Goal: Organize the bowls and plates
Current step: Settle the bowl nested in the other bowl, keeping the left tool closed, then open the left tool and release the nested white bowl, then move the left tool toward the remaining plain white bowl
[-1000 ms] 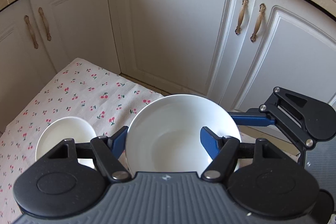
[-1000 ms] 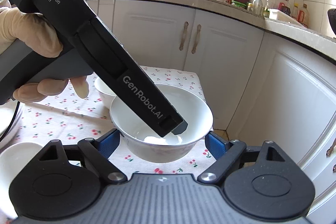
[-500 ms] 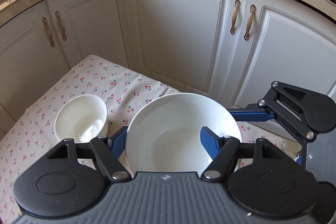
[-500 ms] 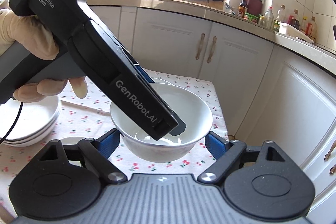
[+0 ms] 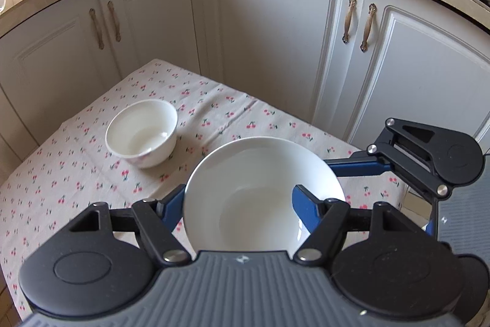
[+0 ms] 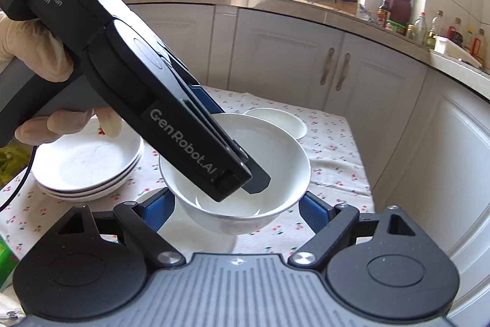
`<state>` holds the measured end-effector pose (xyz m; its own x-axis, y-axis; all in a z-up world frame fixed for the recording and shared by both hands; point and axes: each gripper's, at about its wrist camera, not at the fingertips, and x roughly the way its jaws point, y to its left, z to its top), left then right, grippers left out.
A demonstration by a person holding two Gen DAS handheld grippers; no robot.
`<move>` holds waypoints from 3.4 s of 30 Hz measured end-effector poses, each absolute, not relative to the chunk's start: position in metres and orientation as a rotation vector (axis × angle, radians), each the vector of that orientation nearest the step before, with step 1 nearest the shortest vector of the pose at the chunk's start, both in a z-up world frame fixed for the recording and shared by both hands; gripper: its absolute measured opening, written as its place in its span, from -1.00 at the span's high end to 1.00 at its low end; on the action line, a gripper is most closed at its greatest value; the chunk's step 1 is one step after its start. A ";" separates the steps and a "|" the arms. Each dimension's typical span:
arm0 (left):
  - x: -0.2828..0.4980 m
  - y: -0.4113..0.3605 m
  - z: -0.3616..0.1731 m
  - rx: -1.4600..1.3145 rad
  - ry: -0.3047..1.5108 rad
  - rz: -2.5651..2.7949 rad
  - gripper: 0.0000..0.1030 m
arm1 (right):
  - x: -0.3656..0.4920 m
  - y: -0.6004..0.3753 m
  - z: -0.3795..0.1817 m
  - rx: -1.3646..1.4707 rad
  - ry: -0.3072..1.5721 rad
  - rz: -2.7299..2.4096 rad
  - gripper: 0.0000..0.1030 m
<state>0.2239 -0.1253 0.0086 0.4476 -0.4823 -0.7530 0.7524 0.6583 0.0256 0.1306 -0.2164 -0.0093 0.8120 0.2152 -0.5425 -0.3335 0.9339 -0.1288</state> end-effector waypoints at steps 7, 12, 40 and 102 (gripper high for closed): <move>0.217 -0.111 0.001 0.368 0.811 -0.774 -0.41 | 0.128 -0.205 -0.015 -0.221 0.585 0.335 -0.77; 0.213 -0.106 -0.007 0.364 0.827 -0.766 -0.41 | 0.127 -0.202 -0.019 -0.209 0.619 0.365 -0.77; 0.208 -0.099 -0.032 0.379 0.867 -0.773 -0.41 | 0.134 -0.199 -0.040 -0.192 0.707 0.421 -0.77; 0.254 -0.065 0.001 0.285 0.721 -0.752 -0.76 | 0.161 -0.253 -0.005 -0.160 0.562 0.320 -1.00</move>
